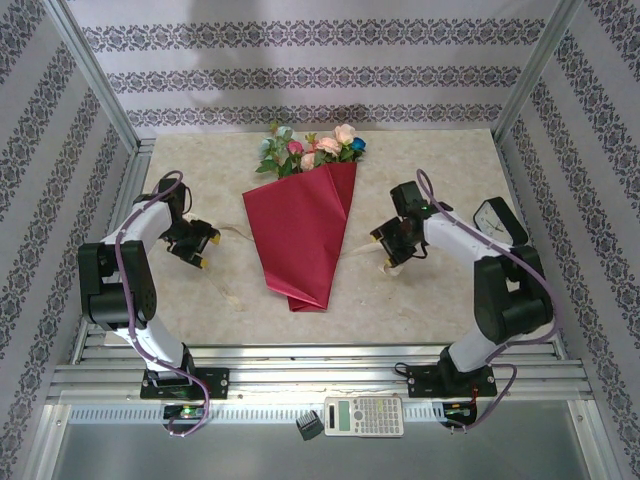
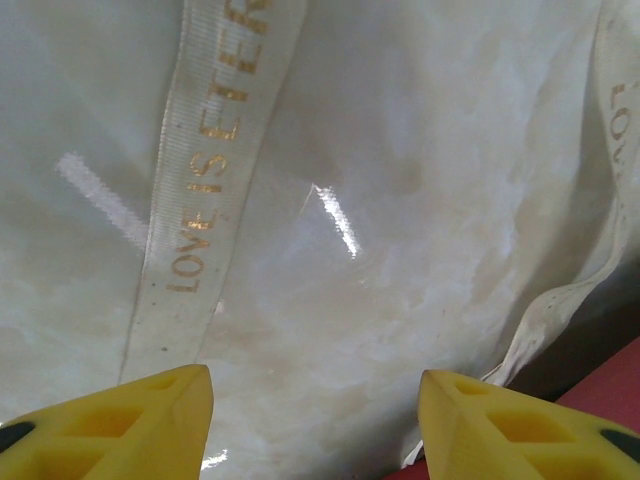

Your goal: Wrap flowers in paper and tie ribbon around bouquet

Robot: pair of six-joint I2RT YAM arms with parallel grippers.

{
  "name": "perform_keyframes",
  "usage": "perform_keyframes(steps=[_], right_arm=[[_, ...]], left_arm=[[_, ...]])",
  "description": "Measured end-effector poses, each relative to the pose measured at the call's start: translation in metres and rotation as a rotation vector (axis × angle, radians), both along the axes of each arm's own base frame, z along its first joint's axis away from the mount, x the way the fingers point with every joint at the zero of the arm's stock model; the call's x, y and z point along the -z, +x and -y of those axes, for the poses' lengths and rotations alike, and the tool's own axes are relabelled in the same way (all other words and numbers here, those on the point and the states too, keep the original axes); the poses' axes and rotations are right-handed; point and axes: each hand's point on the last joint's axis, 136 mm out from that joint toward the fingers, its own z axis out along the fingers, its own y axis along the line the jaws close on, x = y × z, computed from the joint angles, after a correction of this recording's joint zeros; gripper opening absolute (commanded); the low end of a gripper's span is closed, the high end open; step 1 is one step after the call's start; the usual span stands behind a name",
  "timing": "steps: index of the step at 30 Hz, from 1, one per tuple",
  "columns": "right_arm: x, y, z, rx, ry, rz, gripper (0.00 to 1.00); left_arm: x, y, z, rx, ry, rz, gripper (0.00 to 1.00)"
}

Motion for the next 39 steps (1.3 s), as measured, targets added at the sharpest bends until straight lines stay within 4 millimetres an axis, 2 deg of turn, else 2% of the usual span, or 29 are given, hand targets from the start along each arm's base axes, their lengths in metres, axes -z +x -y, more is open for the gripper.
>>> perform_keyframes(steps=[4, 6, 7, 10, 11, 15, 21, 25, 29, 34, 39], right_arm=[[0.02, 0.027, -0.008, 0.106, 0.023, -0.05, 0.53], [0.031, 0.036, -0.011, 0.138, 0.03, -0.078, 0.47], [0.036, 0.041, -0.013, 0.152, 0.034, -0.091, 0.39], [0.043, 0.053, -0.018, 0.19, 0.048, -0.106, 0.05], [0.042, 0.058, -0.018, 0.199, 0.052, -0.102, 0.0], [0.039, 0.087, -0.018, 0.231, 0.062, -0.072, 0.0], [0.02, 0.148, -0.015, 0.264, 0.087, 0.028, 0.0], [0.005, 0.173, -0.013, 0.278, 0.102, 0.08, 0.0], [0.004, 0.176, -0.01, 0.284, 0.103, 0.082, 0.0], [0.02, 0.165, -0.008, 0.284, 0.093, 0.045, 0.0], [0.026, 0.159, -0.008, 0.277, 0.092, 0.027, 0.0]], left_arm=[[0.0, 0.002, 0.001, -0.006, -0.007, 0.012, 0.56], [0.0, 0.002, 0.001, -0.009, -0.01, 0.013, 0.55], [0.0, 0.002, 0.002, -0.01, -0.011, 0.014, 0.55], [-0.001, 0.003, 0.002, -0.012, -0.014, 0.018, 0.55], [-0.001, 0.003, 0.002, -0.013, -0.014, 0.018, 0.55], [-0.001, 0.002, 0.003, -0.013, -0.022, 0.019, 0.54], [-0.002, 0.003, 0.005, -0.01, -0.031, 0.023, 0.54], [-0.002, 0.003, 0.005, -0.006, -0.03, 0.024, 0.54], [0.0, 0.001, 0.002, 0.009, -0.011, 0.019, 0.58], [0.009, 0.001, 0.003, -0.005, -0.023, -0.005, 0.62], [0.017, 0.022, 0.018, -0.077, -0.063, 0.001, 0.63]])
